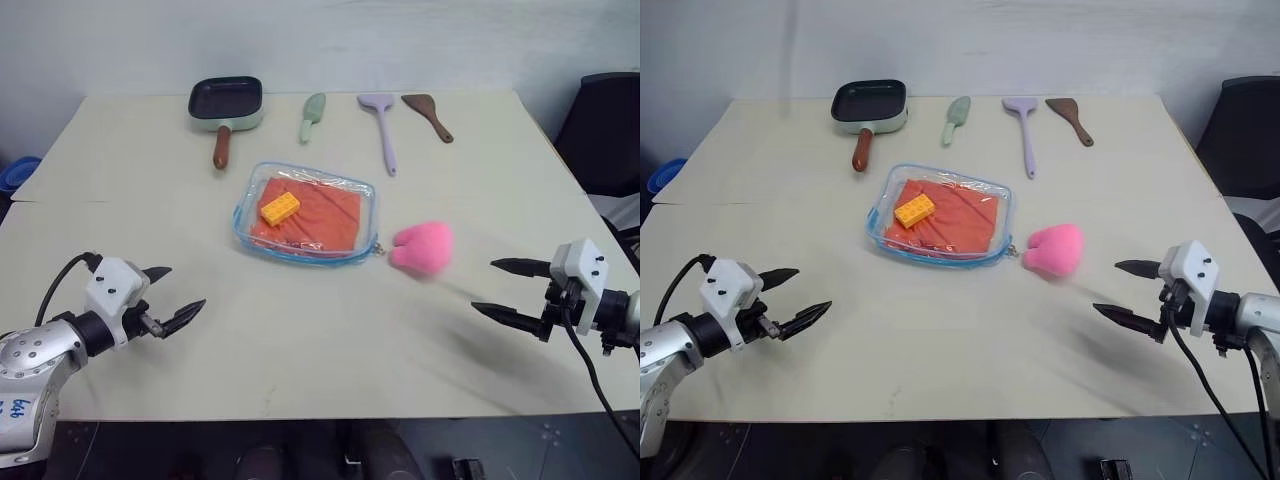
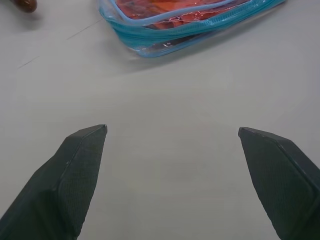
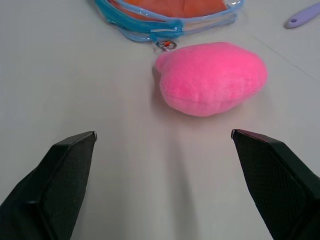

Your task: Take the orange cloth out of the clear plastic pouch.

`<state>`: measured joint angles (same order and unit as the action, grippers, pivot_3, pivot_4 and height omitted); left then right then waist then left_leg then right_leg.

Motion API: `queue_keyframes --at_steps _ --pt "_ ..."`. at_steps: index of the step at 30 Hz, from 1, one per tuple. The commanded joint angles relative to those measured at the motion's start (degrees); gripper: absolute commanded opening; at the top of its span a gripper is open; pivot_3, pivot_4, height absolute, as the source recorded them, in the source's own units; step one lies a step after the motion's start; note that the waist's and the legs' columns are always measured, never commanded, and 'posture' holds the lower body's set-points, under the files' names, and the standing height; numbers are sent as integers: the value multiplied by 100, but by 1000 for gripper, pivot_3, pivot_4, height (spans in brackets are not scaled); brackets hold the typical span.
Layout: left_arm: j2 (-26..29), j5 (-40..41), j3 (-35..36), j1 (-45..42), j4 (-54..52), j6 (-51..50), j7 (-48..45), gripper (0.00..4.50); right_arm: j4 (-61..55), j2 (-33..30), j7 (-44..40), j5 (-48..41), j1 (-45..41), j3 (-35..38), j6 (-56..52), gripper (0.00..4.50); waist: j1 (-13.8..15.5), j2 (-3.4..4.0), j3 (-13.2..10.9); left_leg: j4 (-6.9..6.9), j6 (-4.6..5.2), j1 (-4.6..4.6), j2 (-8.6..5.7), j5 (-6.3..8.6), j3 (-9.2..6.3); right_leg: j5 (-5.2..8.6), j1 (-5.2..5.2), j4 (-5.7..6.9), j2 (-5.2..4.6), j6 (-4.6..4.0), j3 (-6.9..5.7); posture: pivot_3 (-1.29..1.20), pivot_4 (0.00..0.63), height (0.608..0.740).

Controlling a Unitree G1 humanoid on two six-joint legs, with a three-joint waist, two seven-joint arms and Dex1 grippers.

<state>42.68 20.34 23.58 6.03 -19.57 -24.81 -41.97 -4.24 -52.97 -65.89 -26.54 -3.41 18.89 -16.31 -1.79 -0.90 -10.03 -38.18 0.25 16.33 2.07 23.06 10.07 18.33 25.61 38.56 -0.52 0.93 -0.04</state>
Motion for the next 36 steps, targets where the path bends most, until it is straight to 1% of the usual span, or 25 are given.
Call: queue_keyframes --at_steps 1,11,14,16,17,19,21,23,24,28,32,36 --pt "5 190 64 -97 -131 -48 -14 4471 -159 48 26 -169 -23 139 -14 4500 3 0 0 0 0 0 0 0 0 0 0 0 0 0 0 0 150 740" --pt "-34 310 -7 -232 -156 -128 75 4471 -286 53 45 -387 68 179 -151 4500 4 0 0 0 0 -1 0 0 0 0 -1 0 0 0 0 0 150 740" --pt "-94 339 -119 -781 83 -327 324 4471 -498 27 152 -422 43 146 -260 4500 18 0 0 -3 0 -1 0 0 -1 0 -2 1 0 0 -1 0 150 740" --pt "-129 388 -179 -1069 189 -448 362 4471 -646 35 188 -534 31 156 -383 4500 23 0 0 -10 0 1 0 0 -6 -2 -5 4 0 3 -3 0 150 740" --pt "-132 356 -323 -1360 351 -422 330 4471 -806 47 227 -665 18 178 -512 4500 22 0 0 -9 0 0 0 0 -6 -2 -6 3 0 3 -3 0 150 740" --pt "-125 92 -741 -2064 808 -295 345 4471 -1146 65 287 -908 -7 186 -729 4500 34 0 0 -8 0 0 0 0 -7 -2 -7 1 0 3 -6 0 150 740" --pt "-289 -230 -1289 -3145 1613 -213 415 4471 -1583 130 461 -1085 -56 123 -904 4500 58 0 0 -16 0 4 0 0 -11 -3 -7 4 1 3 -12 0 150 740" --pt "-406 -525 -1700 -3843 2312 -3 347 4471 -1920 185 639 -1204 -87 88 -1049 4500 83 -1 0 -41 -1 14 1 0 -18 -5 -12 9 0 6 -24 0 150 740" --pt "-430 -633 -1808 -3996 2532 117 296 4471 -2013 202 697 -1245 -88 93 -1107 4500 80 0 0 -50 -1 19 1 0 -19 -6 -11 10 0 7 -27 0 150 740" --pt "-731 -1157 -2413 -4839 3992 807 115 4471 -2559 283 1013 -1507 -8 142 -1359 4500 16 0 0 -44 -3 23 3 1 -15 -5 -7 1 -1 8 -26 0 150 740" --pt "-1130 -1433 -2701 -5451 5131 1358 -11 4471 -2811 326 1213 -1565 82 153 -1426 4500 31 -6 -3 -58 -3 31 6 1 -18 -5 -2 9 1 8 -33 0 150 740" --pt "-1391 -1728 -2878 -5898 6059 1977 -59 4471 -2911 338 1319 -1592 157 164 -1434 4500 31 -7 -3 -80 -3 52 8 1 -29 -6 3 12 -2 10 -42 0 150 740"
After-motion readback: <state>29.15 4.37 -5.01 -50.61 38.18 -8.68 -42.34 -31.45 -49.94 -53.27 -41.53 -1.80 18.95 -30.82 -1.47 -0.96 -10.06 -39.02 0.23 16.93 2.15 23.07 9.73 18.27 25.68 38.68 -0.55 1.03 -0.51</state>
